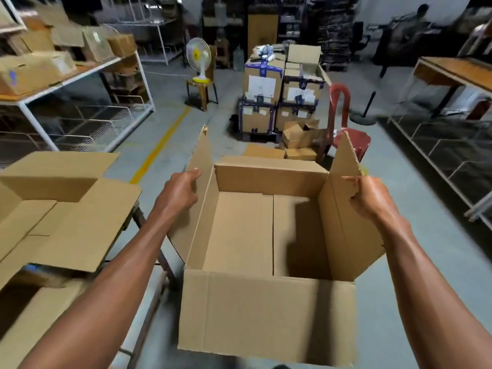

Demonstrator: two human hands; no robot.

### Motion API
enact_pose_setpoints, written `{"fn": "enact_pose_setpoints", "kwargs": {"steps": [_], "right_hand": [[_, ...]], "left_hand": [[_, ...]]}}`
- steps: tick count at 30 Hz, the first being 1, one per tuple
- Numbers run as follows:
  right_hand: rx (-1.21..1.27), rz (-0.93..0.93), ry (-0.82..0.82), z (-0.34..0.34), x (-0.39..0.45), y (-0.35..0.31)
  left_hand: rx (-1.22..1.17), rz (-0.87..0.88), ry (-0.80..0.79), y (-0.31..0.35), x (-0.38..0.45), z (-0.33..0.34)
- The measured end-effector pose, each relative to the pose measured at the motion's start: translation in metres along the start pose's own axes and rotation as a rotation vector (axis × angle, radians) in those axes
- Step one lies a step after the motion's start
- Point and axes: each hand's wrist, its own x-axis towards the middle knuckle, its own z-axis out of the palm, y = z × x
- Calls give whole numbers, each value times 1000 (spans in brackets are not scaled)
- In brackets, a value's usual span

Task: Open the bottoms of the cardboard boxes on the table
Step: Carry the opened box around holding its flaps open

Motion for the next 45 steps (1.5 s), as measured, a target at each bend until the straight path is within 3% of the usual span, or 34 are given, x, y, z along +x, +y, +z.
{"fn": "enact_pose_setpoints", "kwargs": {"steps": [9, 22, 35, 45], "right_hand": [[31, -89, -35, 50, 231, -70], [-17, -306, -227, 157, 540, -226], [49, -575, -337, 324, 744, -489], [115, -838, -447, 447, 848, -730]], "left_hand": [[45, -74, 95, -32, 199, -8], [-34, -392, 197, -110, 411, -22], [19, -628, 353, -298, 575, -105], [47, -879, 495, -438, 623, -190]]}}
